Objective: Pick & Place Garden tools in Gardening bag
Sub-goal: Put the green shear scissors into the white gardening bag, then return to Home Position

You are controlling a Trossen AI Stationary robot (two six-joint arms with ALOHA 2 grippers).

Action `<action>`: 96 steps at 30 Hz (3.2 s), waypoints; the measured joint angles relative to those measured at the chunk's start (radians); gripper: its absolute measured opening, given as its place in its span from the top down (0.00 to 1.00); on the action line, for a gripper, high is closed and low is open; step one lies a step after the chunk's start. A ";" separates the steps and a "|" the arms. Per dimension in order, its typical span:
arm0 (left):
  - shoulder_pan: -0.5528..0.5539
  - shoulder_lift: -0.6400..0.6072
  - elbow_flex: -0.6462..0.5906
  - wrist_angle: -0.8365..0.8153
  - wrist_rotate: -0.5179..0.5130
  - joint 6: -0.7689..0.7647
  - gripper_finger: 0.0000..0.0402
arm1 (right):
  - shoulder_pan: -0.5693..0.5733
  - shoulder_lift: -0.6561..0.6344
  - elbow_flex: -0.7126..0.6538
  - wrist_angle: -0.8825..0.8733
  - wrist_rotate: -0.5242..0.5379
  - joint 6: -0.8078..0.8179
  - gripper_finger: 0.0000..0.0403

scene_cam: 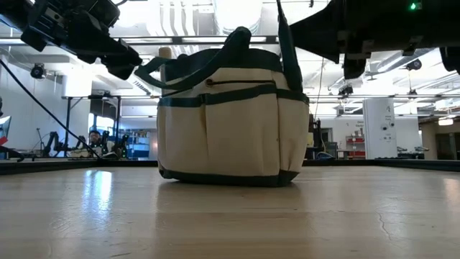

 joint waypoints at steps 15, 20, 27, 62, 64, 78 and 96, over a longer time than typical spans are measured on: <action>0.000 0.000 0.000 -0.001 0.000 0.000 0.54 | -0.007 0.081 0.011 -0.002 0.009 0.086 0.96; 0.000 0.000 0.000 -0.002 0.000 0.000 0.54 | -0.008 0.107 0.011 -0.001 0.009 0.091 0.96; 0.000 0.000 0.000 -0.002 0.000 0.000 0.54 | -0.008 0.111 0.011 -0.025 0.010 0.102 0.96; 0.000 0.000 0.000 -0.001 0.000 0.000 0.54 | 0.003 0.111 -0.024 -0.189 0.004 0.288 0.96; 0.000 0.000 0.000 -0.002 0.000 0.000 0.54 | 0.003 0.111 -0.024 -0.192 0.004 0.287 0.96; 0.000 0.000 0.000 -0.001 0.000 0.000 0.54 | 0.019 0.076 -0.023 -0.245 0.008 0.283 0.83; 0.000 0.000 0.000 -0.001 0.000 0.000 0.54 | 0.046 -0.065 -0.020 -0.599 0.006 0.502 0.75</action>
